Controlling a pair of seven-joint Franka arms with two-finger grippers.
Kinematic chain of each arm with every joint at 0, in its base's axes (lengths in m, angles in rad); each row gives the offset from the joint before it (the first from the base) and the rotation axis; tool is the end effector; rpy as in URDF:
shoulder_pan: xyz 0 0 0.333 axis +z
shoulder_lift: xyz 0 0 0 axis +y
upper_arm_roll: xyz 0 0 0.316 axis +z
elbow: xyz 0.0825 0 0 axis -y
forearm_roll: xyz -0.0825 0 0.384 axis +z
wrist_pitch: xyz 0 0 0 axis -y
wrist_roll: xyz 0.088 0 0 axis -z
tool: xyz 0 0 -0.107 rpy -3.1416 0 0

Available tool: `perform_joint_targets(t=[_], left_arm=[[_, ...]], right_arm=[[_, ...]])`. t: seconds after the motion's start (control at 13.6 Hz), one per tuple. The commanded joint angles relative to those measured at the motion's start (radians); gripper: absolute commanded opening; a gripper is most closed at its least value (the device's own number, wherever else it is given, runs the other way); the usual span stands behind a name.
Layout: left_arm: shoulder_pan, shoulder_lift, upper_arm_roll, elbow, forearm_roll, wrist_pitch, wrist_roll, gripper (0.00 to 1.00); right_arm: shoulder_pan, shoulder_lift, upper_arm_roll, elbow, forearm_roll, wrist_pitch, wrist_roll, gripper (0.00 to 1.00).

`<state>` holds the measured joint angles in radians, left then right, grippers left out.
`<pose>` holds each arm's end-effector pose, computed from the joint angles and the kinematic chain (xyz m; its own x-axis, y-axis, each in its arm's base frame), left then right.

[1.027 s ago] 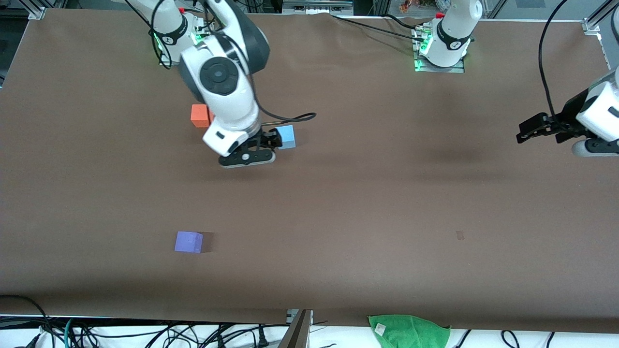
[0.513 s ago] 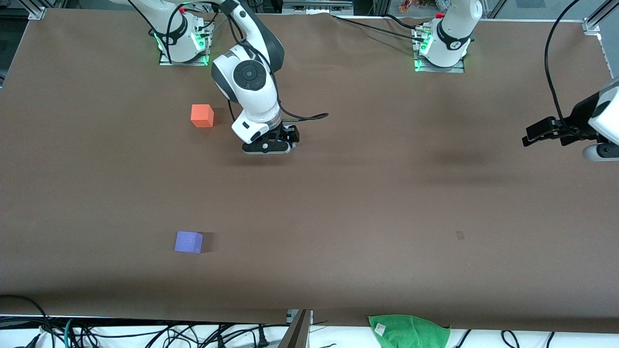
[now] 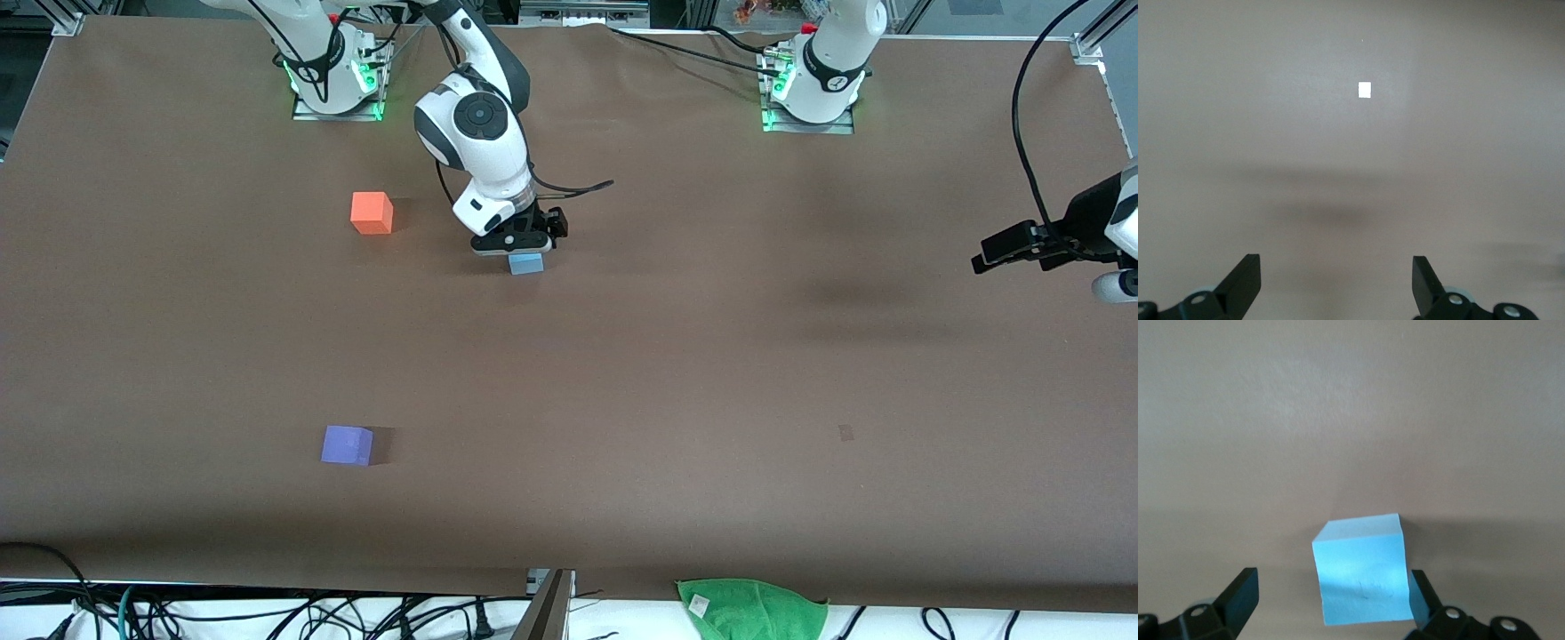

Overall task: Place blue block between orange and purple blocks
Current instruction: 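Lower the right gripper onto the light-blue cube and grasp it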

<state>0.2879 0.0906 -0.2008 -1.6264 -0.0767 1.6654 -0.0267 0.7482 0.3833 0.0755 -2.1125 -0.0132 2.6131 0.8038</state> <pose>0.5827 0.0478 0.5560 0.9913 0.1204 -0.0527 0.1249 -0.9879 0.0924 0.4024 0.4338 0.2429 0.9975 0.0204 0.0675 0.0270 -0.9947 -0.0992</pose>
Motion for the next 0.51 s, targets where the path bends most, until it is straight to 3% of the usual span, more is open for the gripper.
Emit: perform_joint_targets(t=[0.0,0.22,0.44], left_arm=[[-0.013,0.006,0.021,0.019,-0.023,0.007,-0.018,1.0],[-0.198,0.001,0.202,0.019,-0.022,0.008,-0.025,1.0],[-0.199,0.001,0.205,0.022,-0.025,0.017,-0.038,1.0]], right_arm=[[0.007,-0.023,-0.002,-0.061,-0.037,0.05,0.008,1.0],[0.007,-0.014,-0.003,-0.063,-0.114,0.048,0.003,1.0],[0.007,0.009,-0.003,-0.063,-0.188,0.053,0.006,1.0]])
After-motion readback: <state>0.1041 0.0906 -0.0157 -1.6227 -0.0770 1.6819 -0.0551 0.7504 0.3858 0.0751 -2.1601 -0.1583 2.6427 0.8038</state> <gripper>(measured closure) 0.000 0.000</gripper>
